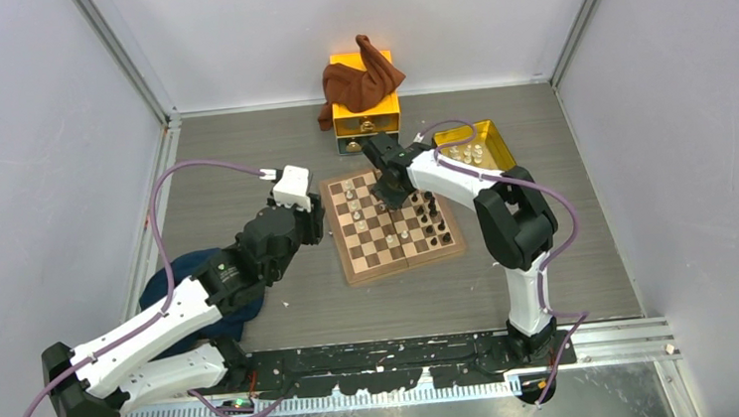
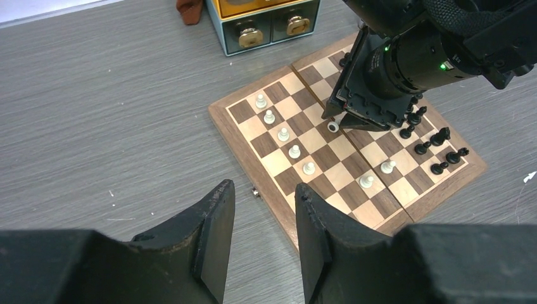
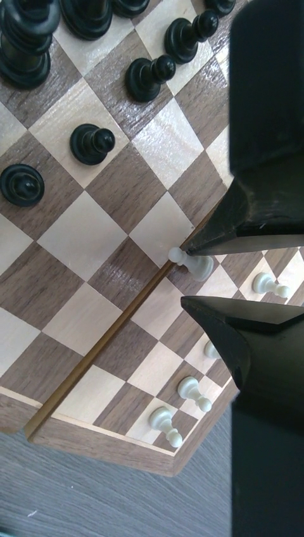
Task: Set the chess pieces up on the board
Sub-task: Pick up the chess piece from the chessboard, then place the chess piece on the chessboard.
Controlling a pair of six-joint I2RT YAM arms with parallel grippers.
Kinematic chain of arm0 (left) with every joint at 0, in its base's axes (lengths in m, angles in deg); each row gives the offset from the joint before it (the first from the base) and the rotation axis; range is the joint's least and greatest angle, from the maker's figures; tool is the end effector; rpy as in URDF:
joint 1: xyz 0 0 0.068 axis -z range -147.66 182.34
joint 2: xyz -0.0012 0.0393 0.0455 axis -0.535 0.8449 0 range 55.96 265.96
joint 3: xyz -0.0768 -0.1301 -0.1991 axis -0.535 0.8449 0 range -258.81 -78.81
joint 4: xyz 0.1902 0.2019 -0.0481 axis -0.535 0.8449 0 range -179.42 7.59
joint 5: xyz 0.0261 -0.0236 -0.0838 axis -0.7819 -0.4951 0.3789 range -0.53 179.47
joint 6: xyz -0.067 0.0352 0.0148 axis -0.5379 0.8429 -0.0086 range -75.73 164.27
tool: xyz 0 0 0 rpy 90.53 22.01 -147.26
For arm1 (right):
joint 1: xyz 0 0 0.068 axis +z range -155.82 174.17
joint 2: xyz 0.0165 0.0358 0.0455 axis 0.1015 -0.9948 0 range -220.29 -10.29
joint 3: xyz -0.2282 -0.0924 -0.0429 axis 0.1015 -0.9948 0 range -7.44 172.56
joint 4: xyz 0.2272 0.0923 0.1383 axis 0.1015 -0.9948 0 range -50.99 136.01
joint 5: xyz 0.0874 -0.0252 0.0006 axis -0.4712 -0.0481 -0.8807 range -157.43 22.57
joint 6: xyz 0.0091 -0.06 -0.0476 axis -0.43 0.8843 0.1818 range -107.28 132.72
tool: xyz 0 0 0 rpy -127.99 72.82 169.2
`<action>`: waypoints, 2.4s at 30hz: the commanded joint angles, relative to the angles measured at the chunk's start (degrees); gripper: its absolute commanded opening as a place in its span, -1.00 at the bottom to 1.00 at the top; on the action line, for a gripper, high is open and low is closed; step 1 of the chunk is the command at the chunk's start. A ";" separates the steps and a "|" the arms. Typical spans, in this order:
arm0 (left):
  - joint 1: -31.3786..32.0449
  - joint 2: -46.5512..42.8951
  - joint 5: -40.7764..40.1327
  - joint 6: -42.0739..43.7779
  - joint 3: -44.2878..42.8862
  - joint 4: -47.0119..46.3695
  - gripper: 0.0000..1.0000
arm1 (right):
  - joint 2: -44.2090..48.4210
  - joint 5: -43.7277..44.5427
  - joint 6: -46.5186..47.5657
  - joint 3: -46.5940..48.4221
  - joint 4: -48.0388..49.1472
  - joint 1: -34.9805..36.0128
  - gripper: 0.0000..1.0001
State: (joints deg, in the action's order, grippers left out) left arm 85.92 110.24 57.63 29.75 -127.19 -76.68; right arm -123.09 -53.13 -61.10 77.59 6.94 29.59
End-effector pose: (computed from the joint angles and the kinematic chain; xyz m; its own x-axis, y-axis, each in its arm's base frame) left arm 0.1903 -0.1997 0.2994 -0.2806 0.0215 -0.9596 0.3269 0.9421 -0.0745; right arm 0.3606 0.2365 0.1375 -0.6721 0.6640 -0.3277 0.5851 0.7475 0.3145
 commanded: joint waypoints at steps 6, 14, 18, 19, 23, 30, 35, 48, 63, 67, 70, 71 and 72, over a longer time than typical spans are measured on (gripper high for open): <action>0.21 -1.67 -1.71 0.86 0.54 -1.80 -0.16 | -0.70 -0.50 -2.49 -0.75 0.94 -0.26 -0.28; 0.21 -1.72 -1.98 0.99 0.92 -2.14 -0.15 | -0.65 -0.99 -2.36 -1.27 1.29 -0.32 -0.50; 0.21 -1.51 -2.17 0.91 1.01 -2.35 -0.15 | -0.29 -0.68 -1.17 -0.89 0.86 -0.20 -0.71; 0.21 -1.47 -2.19 0.90 1.01 -2.40 -0.15 | -0.17 -0.68 -0.68 -0.78 0.84 -0.18 -0.77; 0.21 -1.29 -2.31 0.86 0.86 -2.54 -0.15 | 0.90 0.28 2.64 0.17 0.88 0.25 -0.94; 0.21 -0.47 -3.10 0.57 -0.14 -1.90 -0.13 | 3.38 0.81 9.36 1.00 2.30 0.33 -0.99; 0.21 1.21 -2.27 -0.51 -1.18 -0.55 -0.09 | 5.58 0.03 15.04 0.97 5.16 0.82 -0.99; -3.13 1.72 8.72 -3.64 -1.87 -2.08 0.45 | 13.82 -11.97 22.41 -3.94 19.70 0.46 -0.98; -18.56 6.84 27.74 -24.26 -7.47 -6.49 0.54 | 22.36 -27.30 11.85 -18.18 48.33 -2.76 -0.99; -19.98 7.47 29.41 -27.43 -8.78 -4.59 0.56 | 22.27 -30.13 9.36 -19.70 53.56 -4.04 -0.99; -21.24 8.61 33.07 -29.18 -10.60 -2.01 0.45 | 22.53 -31.16 8.91 -20.41 56.07 -4.51 -0.98; -21.96 9.09 34.50 -30.00 -10.96 -1.32 0.42 | 22.69 -31.60 8.48 -20.81 57.09 -4.88 -0.99; -22.59 9.30 35.67 -30.75 -11.10 -0.75 0.39 | 22.79 -32.19 7.95 -21.13 58.30 -5.19 -0.99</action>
State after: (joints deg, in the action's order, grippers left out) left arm 65.29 118.61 87.31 3.17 -135.02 -78.56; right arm -103.77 -81.93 -50.74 57.18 56.05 25.40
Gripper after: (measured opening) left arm 0.716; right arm 0.144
